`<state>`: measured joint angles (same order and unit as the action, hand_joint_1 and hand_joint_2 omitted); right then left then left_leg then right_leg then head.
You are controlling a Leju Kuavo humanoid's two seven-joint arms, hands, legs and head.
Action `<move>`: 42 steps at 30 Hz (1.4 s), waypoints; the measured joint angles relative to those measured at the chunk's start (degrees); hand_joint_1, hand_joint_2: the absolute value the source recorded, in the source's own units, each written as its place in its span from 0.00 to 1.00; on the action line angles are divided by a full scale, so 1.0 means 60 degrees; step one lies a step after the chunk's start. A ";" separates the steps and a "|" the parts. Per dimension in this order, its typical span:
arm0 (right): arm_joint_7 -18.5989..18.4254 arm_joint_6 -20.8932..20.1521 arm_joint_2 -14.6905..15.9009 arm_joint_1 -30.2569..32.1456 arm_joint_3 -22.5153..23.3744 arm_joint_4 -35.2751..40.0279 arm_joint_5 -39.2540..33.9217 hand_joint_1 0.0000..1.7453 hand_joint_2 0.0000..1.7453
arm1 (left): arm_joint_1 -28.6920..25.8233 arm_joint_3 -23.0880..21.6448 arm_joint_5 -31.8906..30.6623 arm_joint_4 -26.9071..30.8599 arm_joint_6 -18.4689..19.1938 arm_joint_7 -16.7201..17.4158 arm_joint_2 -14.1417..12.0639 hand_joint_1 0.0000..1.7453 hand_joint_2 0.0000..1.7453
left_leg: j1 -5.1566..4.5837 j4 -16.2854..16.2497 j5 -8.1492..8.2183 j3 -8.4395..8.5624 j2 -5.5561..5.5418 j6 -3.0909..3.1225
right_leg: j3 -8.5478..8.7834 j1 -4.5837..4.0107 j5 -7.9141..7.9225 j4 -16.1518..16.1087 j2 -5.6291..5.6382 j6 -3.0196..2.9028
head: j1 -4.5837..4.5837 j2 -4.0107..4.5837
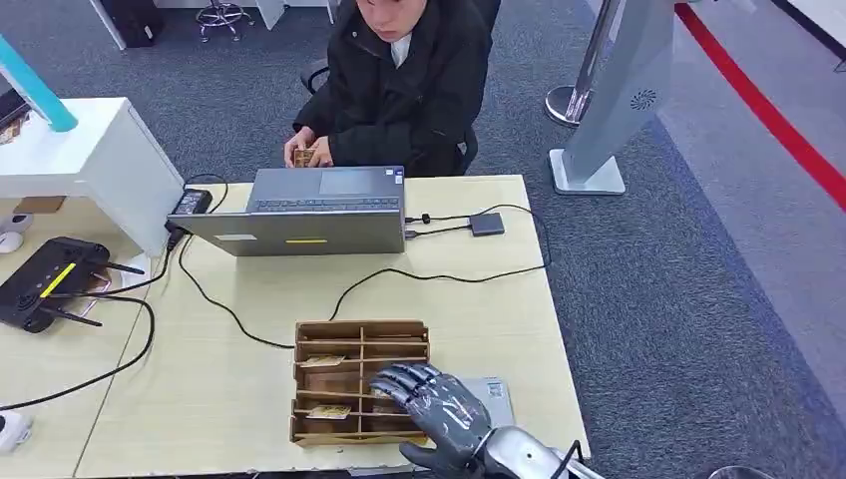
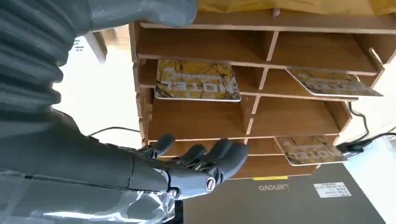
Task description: Pass the card to the sensor for recognition and then transmit it.
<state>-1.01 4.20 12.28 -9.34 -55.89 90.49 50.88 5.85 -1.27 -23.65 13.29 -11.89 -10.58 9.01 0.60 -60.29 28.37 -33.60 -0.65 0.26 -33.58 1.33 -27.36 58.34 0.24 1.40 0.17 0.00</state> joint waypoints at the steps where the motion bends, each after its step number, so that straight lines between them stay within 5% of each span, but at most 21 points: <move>1: -0.0004 0.0000 0.0000 0.0000 0.0000 0.0000 0.0000 0.23 1.00 | 0.0000 0.0000 0.0000 -0.0004 0.0000 0.0000 0.0000 0.00 0.00 | 0.0000 0.0000 0.0000 0.0000 0.0000 0.0000 | 0.0000 0.0000 0.0000 0.0000 0.0000 0.0000 | 0.0000 0.0000; 4: -0.0004 0.0000 0.0004 -0.0002 0.0000 0.0007 0.0000 0.29 1.00 | 0.0001 0.0004 0.0000 0.0000 0.0000 0.0000 0.0004 0.00 0.00 | 0.0000 0.0000 0.0000 0.0000 0.0000 0.0000 | 0.0000 0.0000 0.0000 0.0000 0.0000 0.0000 | 0.0000 0.0000; 6: -0.0007 0.0000 0.0004 -0.0004 -0.0004 0.0007 0.0000 0.41 1.00 | 0.0000 0.0003 0.0000 0.0000 0.0000 0.0000 0.0000 0.00 0.00 | 0.0000 0.0000 0.0000 0.0000 0.0000 0.0000 | -0.0001 0.0000 0.0000 0.0000 0.0000 0.0000 | 0.0000 0.0000; 7: -0.0011 -0.0007 0.0007 -0.0008 -0.0014 0.0007 -0.0004 0.56 1.00 | 0.0000 0.0004 0.0000 -0.0004 0.0000 0.0000 0.0000 0.00 0.00 | 0.0000 0.0000 0.0000 0.0000 0.0000 0.0000 | 0.0000 0.0000 0.0000 0.0000 0.0000 0.0000 | 0.0000 0.0000; 11: -0.0029 -0.0011 0.0007 -0.0027 -0.0047 0.0007 -0.0018 0.74 1.00 | 0.0000 0.0004 0.0000 -0.0004 -0.0003 0.0000 0.0000 0.00 0.00 | 0.0000 0.0000 0.0000 0.0000 0.0000 0.0000 | 0.0000 0.0000 0.0000 0.0000 0.0000 0.0000 | 0.0000 0.0000; 25: 0.0095 0.0077 -0.0029 -0.0011 -0.0066 -0.0051 0.0135 0.98 1.00 | 0.0023 0.0066 -0.0062 0.0000 -0.0022 0.0000 0.0000 0.00 0.00 | 0.0000 0.0000 0.0001 0.0002 0.0001 0.0000 | -0.0002 0.0000 -0.0001 0.0000 0.0004 -0.0001 | -0.0004 0.0000; 28: 0.0102 0.0095 -0.0047 0.0068 -0.0040 -0.0091 0.0164 0.96 1.00 | 0.0037 0.0069 -0.0171 0.0000 -0.0094 -0.0029 -0.0004 0.00 0.00 | 0.0000 0.0000 0.0001 0.0000 -0.0001 0.0000 | -0.0002 0.0000 -0.0002 0.0000 0.0000 -0.0001 | 0.0000 0.0000; 33: 0.0088 0.0059 -0.0026 0.0063 -0.0022 -0.0077 0.0142 0.97 1.00 | 0.0076 -0.0207 -0.1366 0.0018 -0.1001 -0.0080 -0.0044 0.00 0.00 | 0.0000 0.0000 0.0000 0.0001 0.0000 0.0000 | 0.0000 0.0000 -0.0001 0.0000 0.0000 0.0000 | 0.0000 0.0000; 42: -0.0168 0.0506 0.0131 0.0221 0.0197 0.0324 0.0259 1.00 1.00 | 0.0228 -0.0273 -0.1409 0.0415 -0.1894 -0.0211 -0.0098 0.00 0.00 | 0.0000 -0.0001 0.0000 0.0003 0.0001 0.0000 | -0.0002 0.0000 0.0001 0.0000 0.0004 0.0000 | 0.0000 0.0000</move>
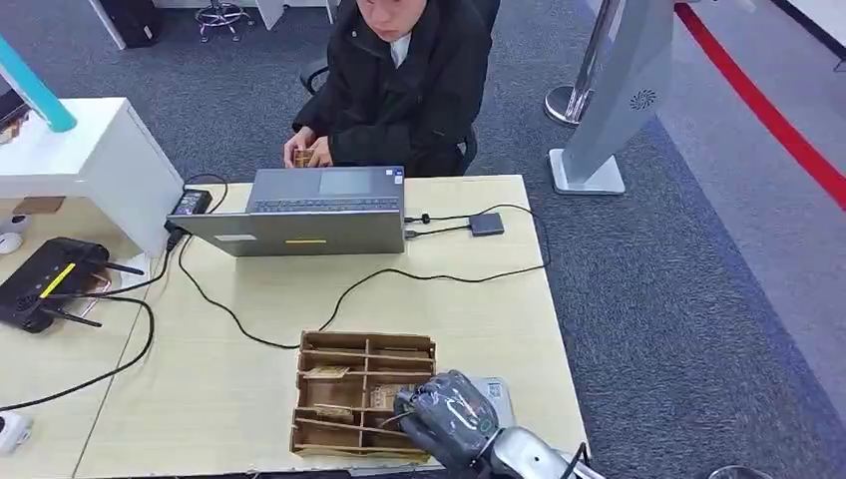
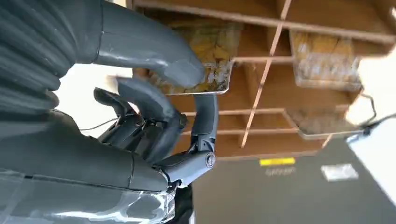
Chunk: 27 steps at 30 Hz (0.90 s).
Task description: Pass the card to the sensor for recognition and then transmit it.
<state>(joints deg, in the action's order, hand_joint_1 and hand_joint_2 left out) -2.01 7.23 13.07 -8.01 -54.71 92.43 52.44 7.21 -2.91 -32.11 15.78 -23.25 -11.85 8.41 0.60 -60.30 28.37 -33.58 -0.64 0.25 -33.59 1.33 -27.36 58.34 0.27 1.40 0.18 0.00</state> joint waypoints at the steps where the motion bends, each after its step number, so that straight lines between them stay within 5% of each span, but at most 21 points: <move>1: 0.0000 0.0072 0.0018 0.0041 0.0025 0.0047 0.0043 1.00 1.00 | -0.0002 -0.0004 -0.0062 0.0007 -0.0058 0.0011 -0.0011 0.00 0.00 | 0.0001 0.0000 0.0000 -0.0001 0.0002 0.0000 | -0.0002 -0.0001 0.0000 0.0000 0.0003 0.0000 | 0.0000 0.0000; 7: -0.0021 0.0845 0.0037 0.0172 0.0466 0.0761 0.0266 1.00 1.00 | -0.0020 -0.0145 -0.0437 0.0164 -0.0354 0.0069 -0.0080 0.00 0.00 | 0.0001 0.0000 -0.0001 -0.0014 0.0001 0.0000 | -0.0015 -0.0001 0.0000 0.0000 0.0004 0.0000 | 0.0000 0.0000; 27: -0.0237 0.0794 0.0037 0.0139 0.1199 0.1909 0.0536 1.00 1.00 | -0.0145 -0.0514 -0.1261 0.0590 -0.0529 0.0346 -0.0197 0.00 0.00 | 0.0001 -0.0003 -0.0004 -0.0056 -0.0005 0.0004 | -0.0050 0.0000 0.0001 -0.0001 -0.0007 0.0001 | 0.0000 0.0000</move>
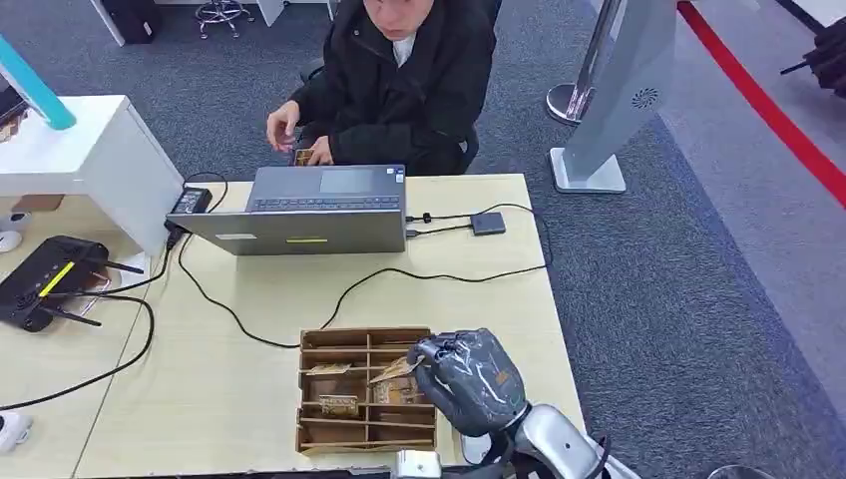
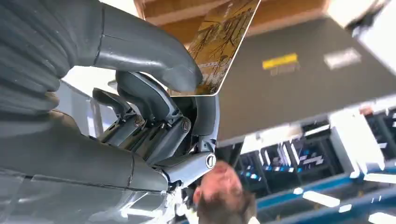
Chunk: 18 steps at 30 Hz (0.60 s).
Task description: Pass the card to the sensor for recognition and then transmit it.
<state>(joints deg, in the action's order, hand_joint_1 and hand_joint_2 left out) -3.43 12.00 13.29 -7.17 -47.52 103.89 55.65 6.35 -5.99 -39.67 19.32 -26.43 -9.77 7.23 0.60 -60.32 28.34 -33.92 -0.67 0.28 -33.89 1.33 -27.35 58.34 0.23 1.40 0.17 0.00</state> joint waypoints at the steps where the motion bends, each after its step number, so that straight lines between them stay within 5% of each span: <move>1: -0.0025 -0.0043 0.0000 0.0011 0.0079 0.0112 0.0047 1.00 1.00 | -0.0020 -0.0036 -0.0119 0.0069 -0.0014 0.0029 -0.0011 0.00 0.00 | 0.0000 -0.0001 -0.0004 -0.0003 -0.0001 0.0006 | -0.0001 0.0001 0.0000 0.0000 -0.0001 0.0000 | -0.0004 0.0000; 18: 0.0758 -0.0597 -0.0044 -0.1455 0.1858 -0.0157 -0.0998 1.00 1.00 | 0.0025 -0.1730 -0.4211 0.2229 0.0182 0.1640 -0.0707 0.00 0.00 | 0.0005 -0.0170 -0.0199 -0.0553 -0.0118 0.0217 | -0.0388 0.0037 0.0226 -0.0006 -0.0107 0.0089 | 0.0004 0.0000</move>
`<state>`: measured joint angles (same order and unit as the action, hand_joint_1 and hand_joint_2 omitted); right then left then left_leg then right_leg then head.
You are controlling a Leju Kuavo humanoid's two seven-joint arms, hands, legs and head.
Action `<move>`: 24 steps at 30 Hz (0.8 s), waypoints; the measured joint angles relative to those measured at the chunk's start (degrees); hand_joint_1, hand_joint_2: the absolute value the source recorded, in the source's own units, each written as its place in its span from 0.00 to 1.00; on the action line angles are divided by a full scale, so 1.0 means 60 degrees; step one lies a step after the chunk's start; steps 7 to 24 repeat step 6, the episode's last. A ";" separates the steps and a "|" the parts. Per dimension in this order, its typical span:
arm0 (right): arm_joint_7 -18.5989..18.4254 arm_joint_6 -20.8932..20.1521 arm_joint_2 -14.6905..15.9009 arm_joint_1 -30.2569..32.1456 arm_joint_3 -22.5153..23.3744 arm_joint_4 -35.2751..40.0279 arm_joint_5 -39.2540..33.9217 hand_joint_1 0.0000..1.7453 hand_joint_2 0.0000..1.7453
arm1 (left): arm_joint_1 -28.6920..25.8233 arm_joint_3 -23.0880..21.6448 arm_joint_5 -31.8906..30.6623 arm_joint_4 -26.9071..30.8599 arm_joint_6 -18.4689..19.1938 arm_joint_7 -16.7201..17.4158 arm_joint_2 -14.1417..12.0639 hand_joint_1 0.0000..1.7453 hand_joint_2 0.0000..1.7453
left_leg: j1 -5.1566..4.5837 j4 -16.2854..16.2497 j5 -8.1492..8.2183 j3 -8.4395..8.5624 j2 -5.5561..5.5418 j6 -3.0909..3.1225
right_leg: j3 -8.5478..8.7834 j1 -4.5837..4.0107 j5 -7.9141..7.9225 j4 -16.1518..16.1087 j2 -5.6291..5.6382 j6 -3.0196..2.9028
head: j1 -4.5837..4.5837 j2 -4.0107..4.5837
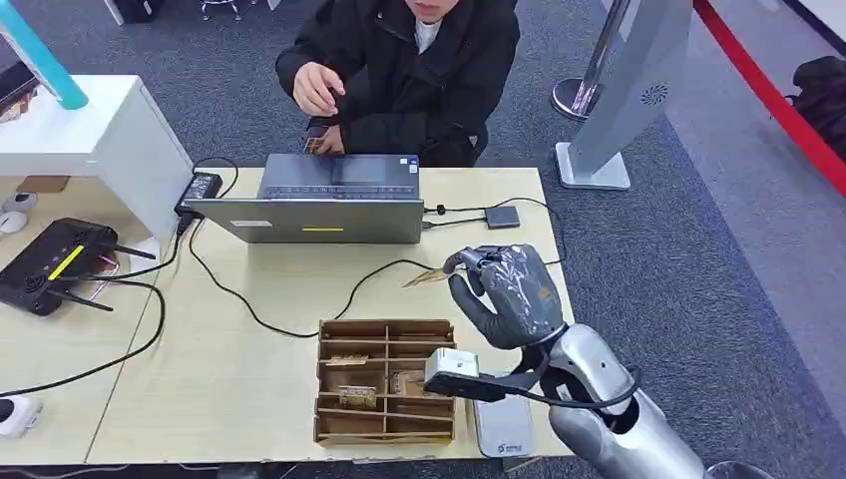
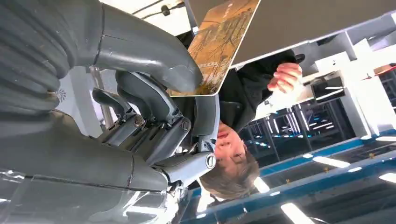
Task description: Pass the card to the sensor for recognition and then transmit it.
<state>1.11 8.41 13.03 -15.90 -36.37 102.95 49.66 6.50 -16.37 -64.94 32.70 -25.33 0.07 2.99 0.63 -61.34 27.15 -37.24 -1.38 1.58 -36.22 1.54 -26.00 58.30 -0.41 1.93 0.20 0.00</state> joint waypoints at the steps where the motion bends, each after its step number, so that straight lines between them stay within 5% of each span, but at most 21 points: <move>1: 0.0004 -0.0011 0.0000 -0.0039 0.0022 -0.0040 -0.0011 1.00 1.00 | 0.0041 -0.0101 -0.0184 0.0033 -0.0007 0.0097 -0.0040 0.00 0.00 | -0.0002 -0.0002 -0.0011 -0.0014 -0.0002 0.0015 | -0.0005 0.0004 0.0016 -0.0010 -0.0002 0.0005 | -0.0004 0.0000; 6: 0.0036 -0.0102 -0.0044 -0.0200 0.0069 -0.0182 -0.0084 1.00 1.00 | 0.0162 -0.0419 -0.0944 0.0241 -0.0025 0.0576 -0.0164 0.00 0.00 | -0.0011 -0.0014 -0.0053 -0.0060 -0.0027 0.0079 | -0.0011 0.0021 0.0071 -0.0051 -0.0018 0.0033 | 0.0000 0.0000; 24: 0.0036 -0.0102 -0.0044 -0.0200 0.0069 -0.0182 -0.0084 1.00 1.00 | 0.0162 -0.0419 -0.0944 0.0241 -0.0025 0.0576 -0.0164 0.00 0.00 | -0.0011 -0.0014 -0.0053 -0.0060 -0.0027 0.0079 | -0.0011 0.0021 0.0071 -0.0051 -0.0018 0.0033 | 0.0000 0.0000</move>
